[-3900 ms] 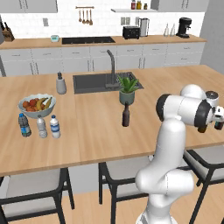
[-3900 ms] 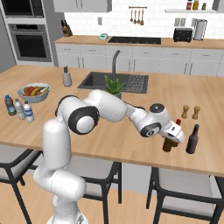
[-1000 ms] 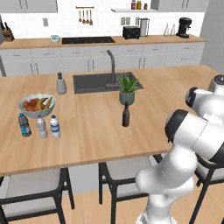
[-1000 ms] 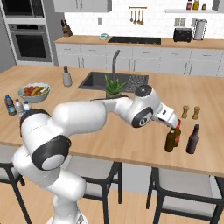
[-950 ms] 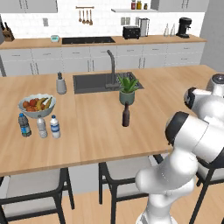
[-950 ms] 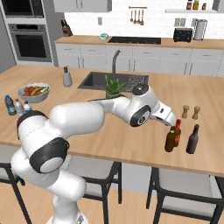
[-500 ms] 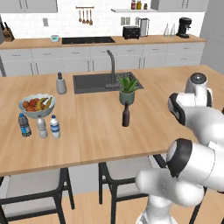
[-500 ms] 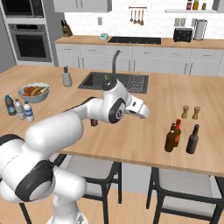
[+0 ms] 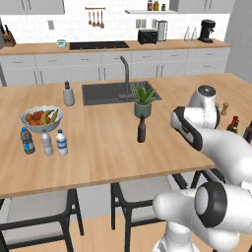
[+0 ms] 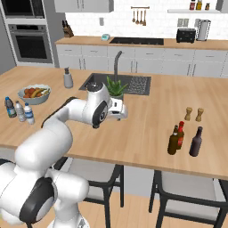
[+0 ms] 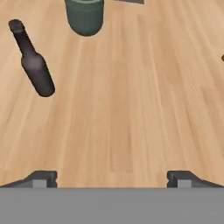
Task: Move the plastic bottles in the middle to the plastics group, and the glass bottles in the middle to the glass group.
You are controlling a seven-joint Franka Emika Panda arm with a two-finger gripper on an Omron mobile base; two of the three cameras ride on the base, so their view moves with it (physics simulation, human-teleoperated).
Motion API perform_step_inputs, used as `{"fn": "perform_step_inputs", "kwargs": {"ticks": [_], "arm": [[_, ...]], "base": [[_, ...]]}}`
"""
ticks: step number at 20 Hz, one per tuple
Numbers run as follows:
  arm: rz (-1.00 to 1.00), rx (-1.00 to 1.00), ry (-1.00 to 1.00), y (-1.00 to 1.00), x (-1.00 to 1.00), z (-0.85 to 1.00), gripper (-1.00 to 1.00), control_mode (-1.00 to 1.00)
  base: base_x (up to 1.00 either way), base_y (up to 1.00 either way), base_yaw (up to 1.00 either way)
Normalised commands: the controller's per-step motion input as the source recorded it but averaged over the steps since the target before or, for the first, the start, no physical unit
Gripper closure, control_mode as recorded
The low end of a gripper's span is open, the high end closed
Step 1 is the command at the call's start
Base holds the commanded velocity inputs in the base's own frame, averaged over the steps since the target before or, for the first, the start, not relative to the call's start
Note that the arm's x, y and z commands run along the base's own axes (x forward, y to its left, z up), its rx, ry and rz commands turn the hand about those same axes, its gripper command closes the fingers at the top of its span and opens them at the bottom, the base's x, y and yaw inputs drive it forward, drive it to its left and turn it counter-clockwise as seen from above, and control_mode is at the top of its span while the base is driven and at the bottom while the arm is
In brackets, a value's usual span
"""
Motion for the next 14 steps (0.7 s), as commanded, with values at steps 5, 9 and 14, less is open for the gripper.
{"fn": "perform_step_inputs", "kwargs": {"ticks": [5, 9, 14], "arm": [[0.45, -0.01, 0.43, 1.00, 0.15, 0.20, -1.00, -1.00], [0.21, -0.02, 0.12, 0.74, 0.05, 0.06, -1.00, -1.00], [0.02, 0.00, -0.13, 0.13, 0.00, -0.03, -1.00, -1.00]], "base": [[0.00, 0.00, 0.00], [0.00, 0.00, 0.00], [0.00, 0.00, 0.00]]}}
